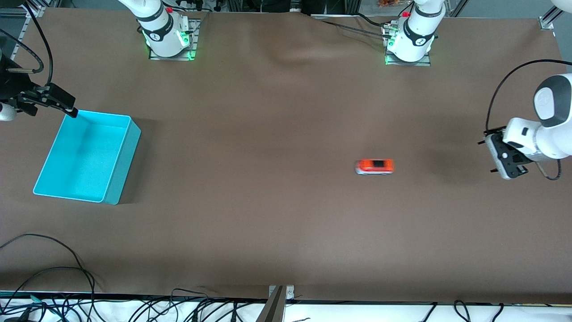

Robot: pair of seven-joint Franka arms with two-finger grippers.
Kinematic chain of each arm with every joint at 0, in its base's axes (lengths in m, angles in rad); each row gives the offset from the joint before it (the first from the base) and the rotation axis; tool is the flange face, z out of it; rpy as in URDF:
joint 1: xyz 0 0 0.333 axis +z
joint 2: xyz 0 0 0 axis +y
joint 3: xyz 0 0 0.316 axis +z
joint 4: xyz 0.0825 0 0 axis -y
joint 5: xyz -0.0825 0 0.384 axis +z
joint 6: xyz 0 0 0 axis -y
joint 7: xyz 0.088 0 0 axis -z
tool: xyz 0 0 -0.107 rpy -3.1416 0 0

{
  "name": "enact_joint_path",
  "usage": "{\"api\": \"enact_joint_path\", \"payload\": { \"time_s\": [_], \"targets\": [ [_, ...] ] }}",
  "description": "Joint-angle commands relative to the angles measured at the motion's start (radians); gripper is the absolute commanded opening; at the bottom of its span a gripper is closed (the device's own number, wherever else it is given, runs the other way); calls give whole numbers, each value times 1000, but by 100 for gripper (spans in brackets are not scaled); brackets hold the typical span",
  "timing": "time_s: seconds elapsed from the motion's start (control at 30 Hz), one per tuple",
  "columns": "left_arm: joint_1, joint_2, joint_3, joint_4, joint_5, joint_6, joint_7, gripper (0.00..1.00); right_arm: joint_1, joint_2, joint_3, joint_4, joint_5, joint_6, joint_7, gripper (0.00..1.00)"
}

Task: Wind up bus and store in blue box

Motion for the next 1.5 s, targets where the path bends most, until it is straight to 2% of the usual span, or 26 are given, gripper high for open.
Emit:
{"api": "enact_joint_path", "payload": {
  "time_s": [0.0, 0.17, 0.83, 1.23, 1.47],
  "targets": [
    [-8, 11, -58, 46, 18, -46, -169, 100, -1, 8, -2, 25, 12, -16, -13, 100],
    [-58, 7, -67, 53, 18, -50, -311, 100, -1, 8, -2, 25, 13, -17, -16, 100],
    [-264, 8, -70, 340, 3, -251, -922, 100, 0, 8, -1, 25, 13, -19, -18, 100],
    [-299, -6, -88, 437, 3, -293, -1193, 100, -1, 8, -2, 24, 13, -22, -18, 100],
    [-292, -26, -87, 472, -44, -334, -1250, 100, 0, 8, -2, 24, 13, -20, -18, 100]
  ]
}}
